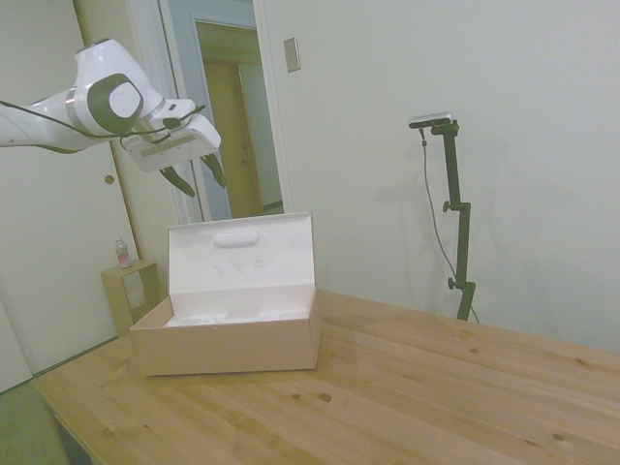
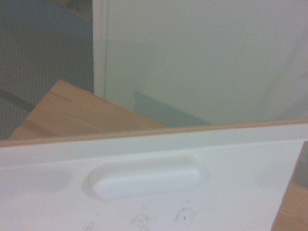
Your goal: Close the box
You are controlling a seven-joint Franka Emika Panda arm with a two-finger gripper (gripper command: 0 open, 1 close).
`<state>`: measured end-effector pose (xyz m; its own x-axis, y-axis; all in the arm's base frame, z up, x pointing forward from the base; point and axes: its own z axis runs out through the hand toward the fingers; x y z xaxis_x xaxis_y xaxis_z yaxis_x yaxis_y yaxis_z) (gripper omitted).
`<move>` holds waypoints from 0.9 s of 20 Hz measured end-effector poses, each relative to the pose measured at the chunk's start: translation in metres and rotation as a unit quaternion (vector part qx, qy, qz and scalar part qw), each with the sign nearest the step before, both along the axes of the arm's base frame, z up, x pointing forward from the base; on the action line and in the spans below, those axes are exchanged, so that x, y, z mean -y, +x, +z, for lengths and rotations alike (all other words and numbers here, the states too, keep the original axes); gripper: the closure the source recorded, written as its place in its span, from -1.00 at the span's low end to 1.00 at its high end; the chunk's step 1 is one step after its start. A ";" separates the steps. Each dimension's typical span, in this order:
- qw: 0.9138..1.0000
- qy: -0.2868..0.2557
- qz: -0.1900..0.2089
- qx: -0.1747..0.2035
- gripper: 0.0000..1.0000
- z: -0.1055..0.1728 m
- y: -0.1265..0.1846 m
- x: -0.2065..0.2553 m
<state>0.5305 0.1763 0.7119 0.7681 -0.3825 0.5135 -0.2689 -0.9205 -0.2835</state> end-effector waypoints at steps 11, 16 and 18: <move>1.000 -0.006 0.018 0.015 -1.00 -0.018 0.065 -0.022; 1.000 -0.002 0.018 0.014 -1.00 -0.036 0.092 -0.022; 1.000 -0.001 0.021 0.015 -1.00 -0.045 0.102 -0.025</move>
